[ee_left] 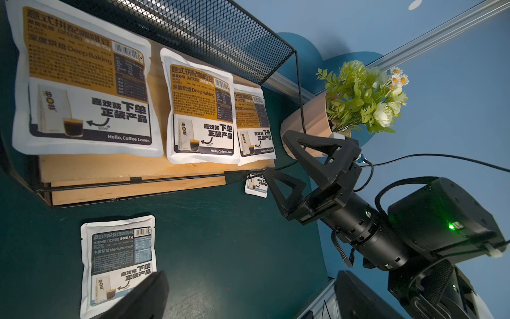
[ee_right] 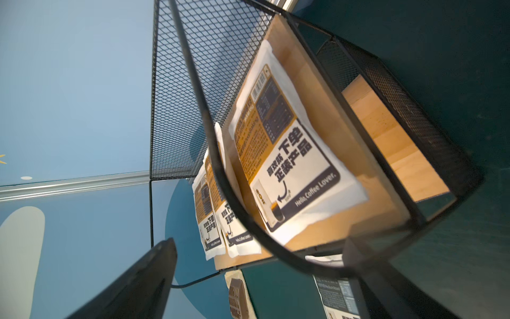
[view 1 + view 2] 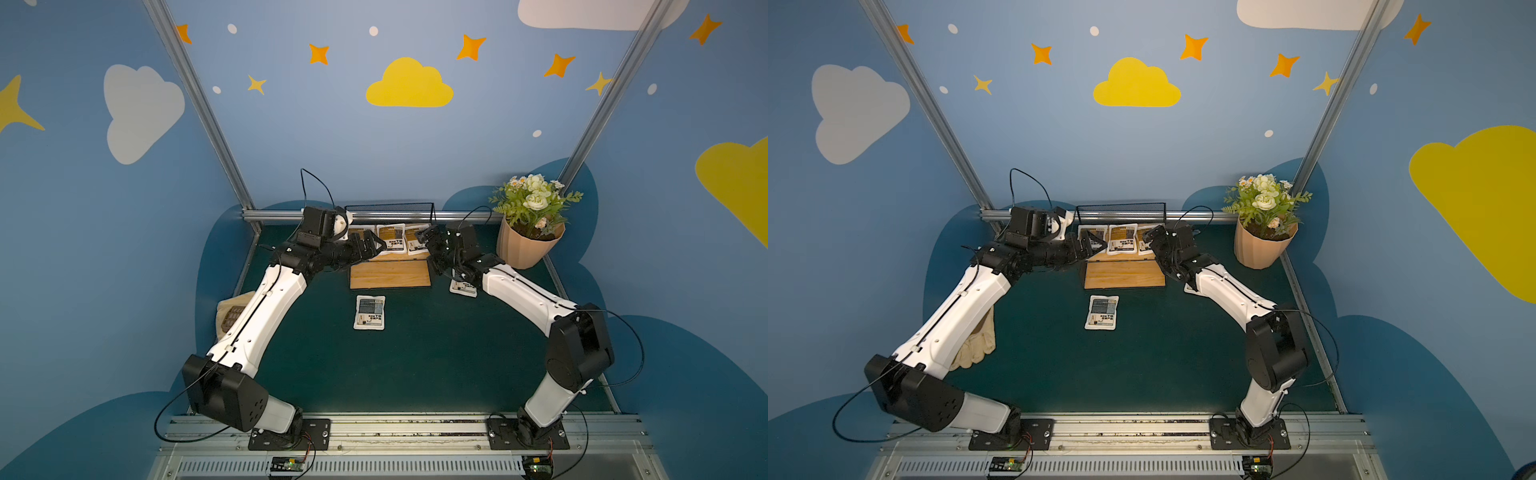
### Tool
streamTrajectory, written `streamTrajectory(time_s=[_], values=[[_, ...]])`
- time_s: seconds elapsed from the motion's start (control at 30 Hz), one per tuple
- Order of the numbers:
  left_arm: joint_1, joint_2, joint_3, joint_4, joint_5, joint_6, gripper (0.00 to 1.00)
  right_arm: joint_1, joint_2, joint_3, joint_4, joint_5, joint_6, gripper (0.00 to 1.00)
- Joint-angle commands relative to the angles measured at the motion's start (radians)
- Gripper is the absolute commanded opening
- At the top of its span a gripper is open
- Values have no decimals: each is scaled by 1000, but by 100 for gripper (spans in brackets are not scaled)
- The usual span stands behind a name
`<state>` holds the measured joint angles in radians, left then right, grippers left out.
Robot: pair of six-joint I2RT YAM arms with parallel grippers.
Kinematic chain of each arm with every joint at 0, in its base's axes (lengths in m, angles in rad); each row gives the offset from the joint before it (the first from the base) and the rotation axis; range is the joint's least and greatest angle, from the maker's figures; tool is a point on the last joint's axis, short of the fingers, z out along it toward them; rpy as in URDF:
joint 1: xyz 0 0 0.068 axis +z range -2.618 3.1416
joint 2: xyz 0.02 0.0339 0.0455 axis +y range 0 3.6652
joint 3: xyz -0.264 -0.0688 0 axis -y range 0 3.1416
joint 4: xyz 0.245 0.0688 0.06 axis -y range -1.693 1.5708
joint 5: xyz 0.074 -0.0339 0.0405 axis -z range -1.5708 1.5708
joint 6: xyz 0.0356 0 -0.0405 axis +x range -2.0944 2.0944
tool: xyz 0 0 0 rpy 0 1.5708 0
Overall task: Place the bagged coffee beans on the shelf by color
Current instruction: Place the bagged coffee beans on the shelf, then adjust the bagged coffee beans at the center of the board.
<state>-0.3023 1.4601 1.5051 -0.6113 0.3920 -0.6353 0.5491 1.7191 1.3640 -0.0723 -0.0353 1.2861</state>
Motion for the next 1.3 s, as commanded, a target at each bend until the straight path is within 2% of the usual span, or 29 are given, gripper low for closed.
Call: streamTrajectory(time_s=[0.0, 0.27, 0.47, 0.7, 0.9, 1.1, 1.27], values=[[-2, -40, -15, 4, 0, 12, 100, 14, -46, -21, -36, -33, 2, 99], [-2, -110, -68, -7, -27, 8, 100, 54, -118, -76, -48, -75, -16, 99], [-2, -196, -162, -25, -68, 4, 100, 104, -194, -160, -49, -77, -37, 99], [-2, -316, -367, -38, -140, -8, 100, 176, -272, -314, -18, -71, -45, 98], [-2, -383, -562, -8, -208, -22, 100, 198, -309, -451, 26, -109, -78, 99], [-3, -362, -717, 99, -231, -43, 100, 202, -368, -581, 43, -112, -146, 99], [-7, -258, -781, 199, -235, -52, 100, 190, -430, -677, 27, -112, -166, 99]])
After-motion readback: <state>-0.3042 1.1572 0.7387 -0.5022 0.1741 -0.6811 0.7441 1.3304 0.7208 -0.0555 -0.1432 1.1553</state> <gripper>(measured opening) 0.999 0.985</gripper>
